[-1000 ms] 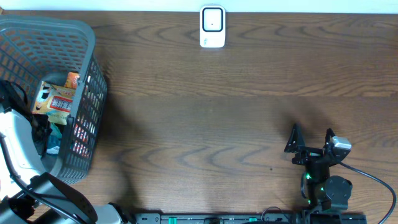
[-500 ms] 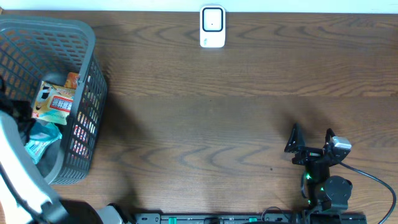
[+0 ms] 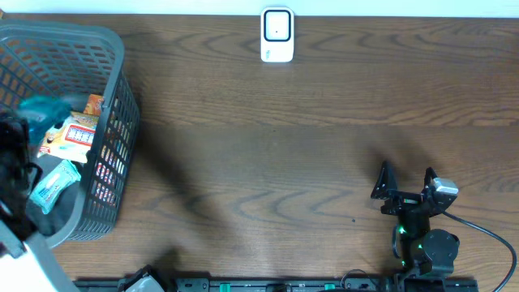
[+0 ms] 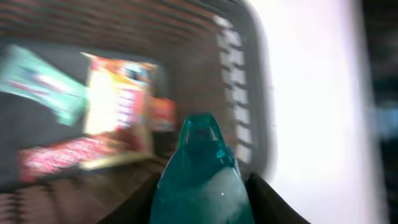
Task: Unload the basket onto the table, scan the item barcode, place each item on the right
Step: 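Grasp the teal spray bottle with the left gripper and lift it, then carry the bottle to the scanner and set it upright on the table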
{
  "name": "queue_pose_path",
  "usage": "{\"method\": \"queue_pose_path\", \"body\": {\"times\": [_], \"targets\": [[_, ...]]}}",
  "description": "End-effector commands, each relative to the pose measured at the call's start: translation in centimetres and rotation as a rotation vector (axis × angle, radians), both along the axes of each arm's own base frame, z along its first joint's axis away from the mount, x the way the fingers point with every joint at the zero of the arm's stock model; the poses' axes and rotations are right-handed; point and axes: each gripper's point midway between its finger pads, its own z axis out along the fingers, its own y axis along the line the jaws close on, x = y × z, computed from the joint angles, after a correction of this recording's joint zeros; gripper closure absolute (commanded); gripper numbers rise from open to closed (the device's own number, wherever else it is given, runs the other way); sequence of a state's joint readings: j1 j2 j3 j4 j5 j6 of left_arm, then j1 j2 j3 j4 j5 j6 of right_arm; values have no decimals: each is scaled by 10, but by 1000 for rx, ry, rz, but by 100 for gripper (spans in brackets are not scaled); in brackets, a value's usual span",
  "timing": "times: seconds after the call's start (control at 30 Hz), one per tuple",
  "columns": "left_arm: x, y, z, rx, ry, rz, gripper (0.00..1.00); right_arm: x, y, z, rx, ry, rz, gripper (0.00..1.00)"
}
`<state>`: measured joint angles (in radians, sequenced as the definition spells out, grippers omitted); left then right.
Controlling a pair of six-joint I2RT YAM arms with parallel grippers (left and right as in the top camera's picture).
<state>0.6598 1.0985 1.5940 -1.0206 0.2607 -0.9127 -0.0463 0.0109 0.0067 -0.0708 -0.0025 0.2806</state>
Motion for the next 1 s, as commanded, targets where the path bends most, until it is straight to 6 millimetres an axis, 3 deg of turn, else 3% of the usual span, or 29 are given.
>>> {"method": "queue_pose_path", "body": {"times": [0.0, 0.27, 0.47, 0.6, 0.97], "targets": [[7, -47, 40, -81, -188, -178, 73, 0, -1, 0, -9, 0, -6, 1], [20, -123, 46, -162, -214, -481, 73, 0, -1, 0, -9, 0, -6, 1], [40, -176, 27, -173, -124, -659, 73, 0, -1, 0, -9, 0, -6, 1], [57, -219, 2, -153, -19, -788, 73, 0, -1, 0, -9, 0, -6, 1], [93, -343, -112, 24, 334, -1023, 73, 0, -1, 0, -9, 0, -6, 1]]}}
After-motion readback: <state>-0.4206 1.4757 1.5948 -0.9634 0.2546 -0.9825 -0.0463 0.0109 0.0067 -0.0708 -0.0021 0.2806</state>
